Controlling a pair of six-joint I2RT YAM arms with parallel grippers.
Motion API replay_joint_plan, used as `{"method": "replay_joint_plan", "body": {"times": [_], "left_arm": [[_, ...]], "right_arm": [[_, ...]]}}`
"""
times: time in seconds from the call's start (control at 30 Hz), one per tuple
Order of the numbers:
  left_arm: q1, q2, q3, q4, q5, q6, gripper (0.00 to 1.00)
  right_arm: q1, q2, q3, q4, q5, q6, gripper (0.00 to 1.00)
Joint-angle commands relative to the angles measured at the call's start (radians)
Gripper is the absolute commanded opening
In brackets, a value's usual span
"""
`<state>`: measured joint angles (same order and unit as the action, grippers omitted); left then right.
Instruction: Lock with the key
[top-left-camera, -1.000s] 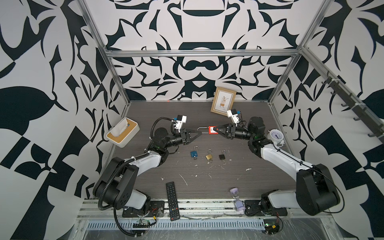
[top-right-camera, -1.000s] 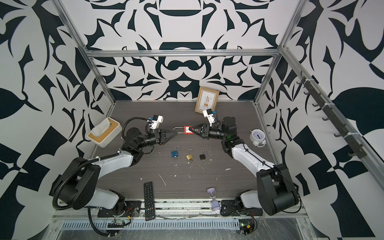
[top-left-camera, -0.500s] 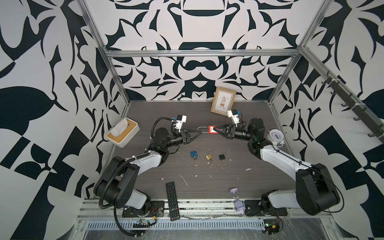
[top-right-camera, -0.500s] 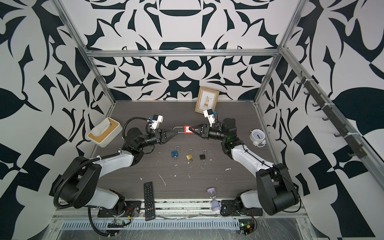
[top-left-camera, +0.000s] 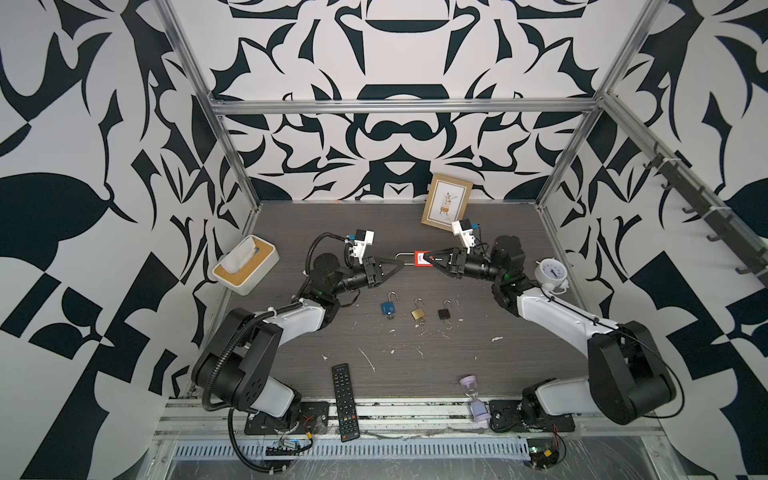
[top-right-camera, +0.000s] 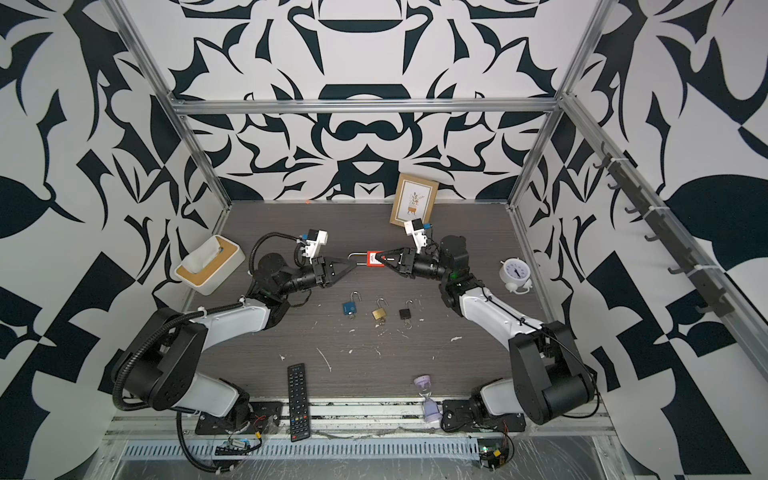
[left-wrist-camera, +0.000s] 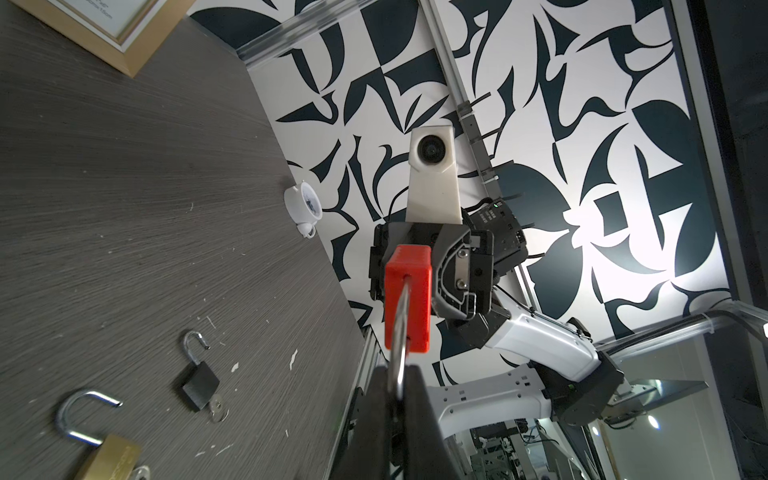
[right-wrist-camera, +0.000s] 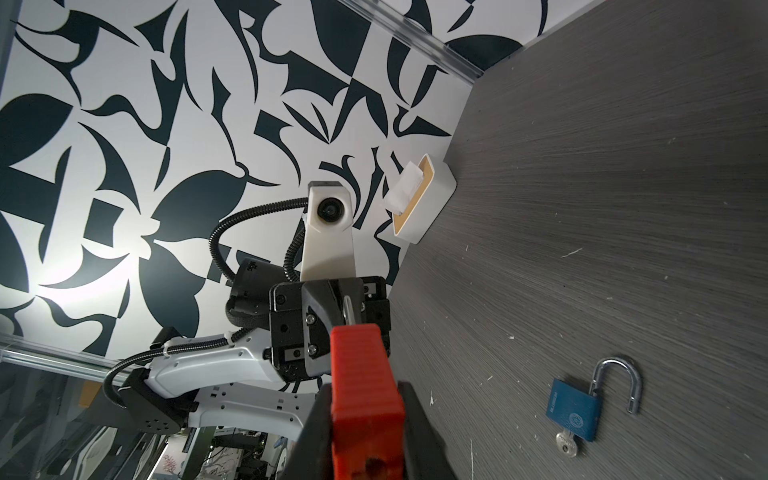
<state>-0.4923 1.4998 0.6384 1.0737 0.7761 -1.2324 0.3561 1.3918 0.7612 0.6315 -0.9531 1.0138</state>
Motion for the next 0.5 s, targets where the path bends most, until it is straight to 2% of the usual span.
{"method": "replay_joint_plan", "body": {"times": [0.0, 0.2, 0.33, 0.47], "left_arm": [[-0.069, 0.003, 0.074, 0.099, 0.056, 0.050, 0.00], [-0.077, -0.009, 0.058, 0.110, 0.054, 0.040, 0.00], [-0.050, -0.040, 0.038, 0.039, 0.042, 0.068, 0.00], [-0.004, -0.074, 0.013, -0.002, 0.031, 0.088, 0.37]], "right_arm": [[0.093, 0.030, 0.045, -0.123, 0.000, -0.056, 0.00], [0.094, 0.061, 0.064, -0.114, 0.013, -0.044, 0.00], [0.086, 0.057, 0.059, -0.141, 0.026, -0.041, 0.00], [0.062, 0.062, 0.030, -0.123, 0.046, -0.010, 0.00]]}}
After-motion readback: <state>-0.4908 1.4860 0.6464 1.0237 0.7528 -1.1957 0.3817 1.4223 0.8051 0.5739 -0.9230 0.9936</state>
